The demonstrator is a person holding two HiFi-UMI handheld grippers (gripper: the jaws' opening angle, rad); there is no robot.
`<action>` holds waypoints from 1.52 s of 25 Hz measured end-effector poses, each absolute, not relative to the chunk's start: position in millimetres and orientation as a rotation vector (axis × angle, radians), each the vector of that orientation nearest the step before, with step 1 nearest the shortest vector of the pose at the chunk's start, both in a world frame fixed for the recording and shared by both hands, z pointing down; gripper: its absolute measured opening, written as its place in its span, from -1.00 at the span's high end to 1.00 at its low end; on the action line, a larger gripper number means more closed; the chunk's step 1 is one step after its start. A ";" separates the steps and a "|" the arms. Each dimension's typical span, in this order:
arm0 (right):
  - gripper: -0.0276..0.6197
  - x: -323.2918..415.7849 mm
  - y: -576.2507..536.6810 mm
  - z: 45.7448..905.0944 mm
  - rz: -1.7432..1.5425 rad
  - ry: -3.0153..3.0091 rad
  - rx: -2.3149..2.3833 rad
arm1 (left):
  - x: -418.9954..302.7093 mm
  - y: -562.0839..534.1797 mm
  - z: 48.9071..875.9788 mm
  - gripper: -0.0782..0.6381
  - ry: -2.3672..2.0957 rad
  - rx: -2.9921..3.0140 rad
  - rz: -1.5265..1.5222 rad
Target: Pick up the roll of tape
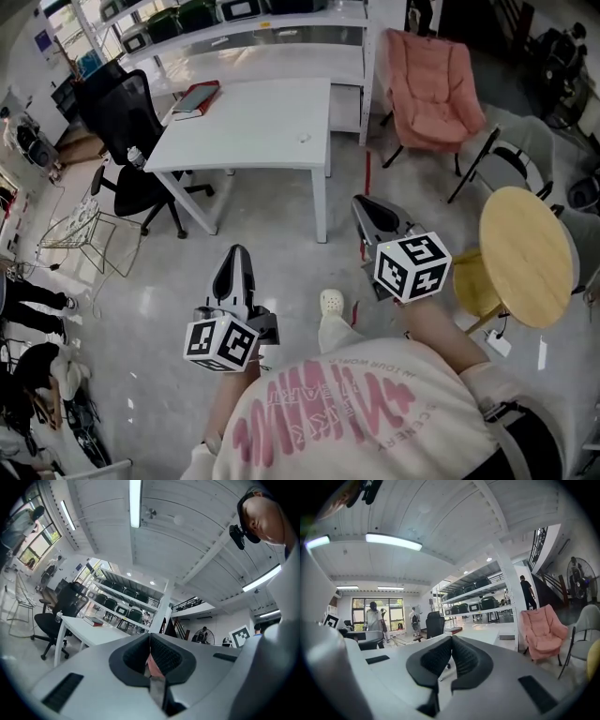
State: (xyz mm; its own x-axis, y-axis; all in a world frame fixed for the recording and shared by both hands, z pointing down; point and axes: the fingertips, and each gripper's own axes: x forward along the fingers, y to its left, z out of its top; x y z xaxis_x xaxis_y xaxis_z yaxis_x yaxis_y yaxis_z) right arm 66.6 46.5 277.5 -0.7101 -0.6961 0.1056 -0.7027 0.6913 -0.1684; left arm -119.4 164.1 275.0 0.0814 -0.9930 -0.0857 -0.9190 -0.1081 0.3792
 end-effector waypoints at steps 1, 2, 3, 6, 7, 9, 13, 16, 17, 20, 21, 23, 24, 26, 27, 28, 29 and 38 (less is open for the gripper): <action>0.87 61.1 36.7 279.6 0.304 -2.858 1.184 | -126.4 154.9 276.7 0.71 -1.936 2.126 -0.474; 0.87 55.9 26.6 282.6 0.303 -2.854 1.185 | -133.8 145.7 278.6 0.71 -1.942 2.118 -0.487; 0.87 51.1 16.5 286.3 0.307 -2.850 1.185 | -141.5 136.4 280.1 0.71 -1.944 2.108 -0.512; 0.87 37.2 -20.8 294.6 0.315 -2.848 1.185 | -159.6 99.7 279.9 0.71 -1.926 2.114 -0.589; 0.87 33.0 -36.4 295.8 0.310 -2.849 1.187 | -163.7 83.7 279.6 0.71 -1.922 2.129 -0.588; 0.87 22.9 -71.5 297.9 0.295 -2.848 1.196 | -173.5 49.0 280.5 0.71 -1.922 2.154 -0.564; 0.87 -8.2 -146.6 298.7 0.352 -2.863 1.204 | -203.5 -19.4 280.9 0.71 -1.923 2.168 -0.521; 0.87 -26.8 -195.5 292.8 0.392 -2.893 1.197 | -223.4 -63.2 274.8 0.71 -1.943 2.172 -0.509; 0.87 -32.4 -209.8 289.3 0.391 -2.904 1.199 | -229.6 -76.1 272.7 0.71 -1.947 2.174 -0.507; 0.87 -50.2 -243.0 279.6 0.369 -2.932 1.202 | -251.4 -105.8 269.0 0.71 -1.961 2.166 -0.533; 0.87 -54.5 -251.2 278.4 0.359 -2.936 1.199 | -258.4 -112.6 268.6 0.71 -1.967 2.155 -0.561; 0.87 -57.5 -265.0 279.8 0.349 -2.934 1.199 | -267.0 -124.5 270.8 0.71 -1.967 2.132 -0.616; 0.87 -56.9 -271.0 282.0 0.355 -2.932 1.202 | -268.0 -130.4 273.7 0.71 -1.960 2.124 -0.626; 0.87 -56.1 -280.5 289.4 0.379 -2.928 1.205 | -266.8 -141.0 283.5 0.71 -1.944 2.112 -0.595; 0.87 -57.1 -284.0 294.9 0.386 -2.920 1.203 | -266.8 -144.9 289.1 0.71 -1.940 2.103 -0.571; 0.87 -58.9 -286.9 301.3 0.383 -2.907 1.200 | -268.2 -147.7 294.1 0.71 -1.942 2.092 -0.555; 0.87 -61.2 -289.7 308.4 0.370 -2.888 1.197 | -271.1 -149.8 298.1 0.71 -1.953 2.078 -0.547; 0.87 -71.5 -325.1 385.2 0.538 -2.738 1.164 | -283.2 -189.1 349.3 0.71 -1.927 1.985 -0.449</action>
